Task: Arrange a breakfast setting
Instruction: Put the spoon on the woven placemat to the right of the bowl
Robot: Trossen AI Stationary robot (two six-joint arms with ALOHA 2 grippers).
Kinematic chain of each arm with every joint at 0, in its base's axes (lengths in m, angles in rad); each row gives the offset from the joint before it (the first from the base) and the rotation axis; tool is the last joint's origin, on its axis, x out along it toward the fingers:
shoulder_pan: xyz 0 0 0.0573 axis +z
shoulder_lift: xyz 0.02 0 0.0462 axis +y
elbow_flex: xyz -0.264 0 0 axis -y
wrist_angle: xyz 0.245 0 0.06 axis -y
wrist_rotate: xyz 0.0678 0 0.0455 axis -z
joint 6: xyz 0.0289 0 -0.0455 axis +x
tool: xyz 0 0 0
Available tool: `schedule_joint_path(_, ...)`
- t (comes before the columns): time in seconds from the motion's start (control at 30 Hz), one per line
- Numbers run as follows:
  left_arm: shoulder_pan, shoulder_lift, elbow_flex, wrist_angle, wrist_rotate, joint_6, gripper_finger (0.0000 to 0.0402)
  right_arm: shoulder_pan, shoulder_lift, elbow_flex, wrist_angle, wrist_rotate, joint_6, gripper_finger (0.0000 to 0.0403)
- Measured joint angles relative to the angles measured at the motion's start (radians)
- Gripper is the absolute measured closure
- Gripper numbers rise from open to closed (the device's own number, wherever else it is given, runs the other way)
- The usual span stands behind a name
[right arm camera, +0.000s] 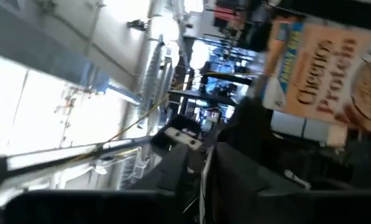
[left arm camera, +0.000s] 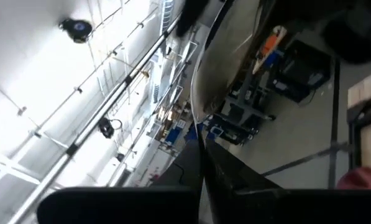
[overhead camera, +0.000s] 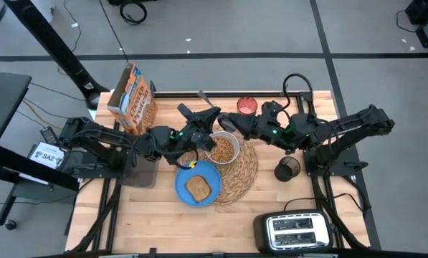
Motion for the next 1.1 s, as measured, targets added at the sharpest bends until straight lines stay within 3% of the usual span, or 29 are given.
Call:
schedule_joint_path(0.17,-0.031,-0.023,-0.001,0.0,-0.01,-0.097,0.0389,-0.011,-0.065,0.0,0.066,-0.009,-0.261,0.0235)
schedule_joint_path(0.27,-0.052,-0.06,-0.002,-0.006,-0.015,-0.24,0.0389,-0.013,-0.133,0.003,0.082,0.005,-0.577,0.02)
schedule_joint_path(0.37,-0.059,-0.12,0.018,-0.004,-0.024,-0.517,0.0389,0.002,-0.194,0.002,0.047,-0.059,-0.968,0.0179)
schedule_joint_path(0.47,-0.057,-0.179,0.048,-0.055,-0.013,-0.886,0.0389,0.032,-0.25,0.003,-0.073,-0.073,-1.186,0.0172)
schedule_joint_path(0.57,-0.032,-0.221,0.072,-0.173,0.083,-1.26,0.0389,0.047,-0.28,0.003,-0.311,-0.05,-1.183,0.0172)
schedule_joint_path(0.67,-0.001,-0.241,0.082,-0.216,0.262,-1.556,0.0389,0.047,-0.27,0.002,-0.542,-0.068,-1.035,0.0177)
schedule_joint_path(0.8,0.032,-0.227,0.083,-0.25,0.456,-1.819,0.0389,0.048,-0.209,0.001,-0.592,-0.2,-0.907,0.0188)
schedule_joint_path(0.93,0.046,-0.181,0.081,-0.338,0.524,-1.947,0.0389,0.055,-0.151,0.001,-0.477,-0.374,-0.887,0.0198)
schedule_joint_path(1.1,0.038,-0.126,0.081,-0.294,0.551,-1.97,0.0389,0.063,-0.126,0.001,-0.456,-0.401,-0.831,0.02)
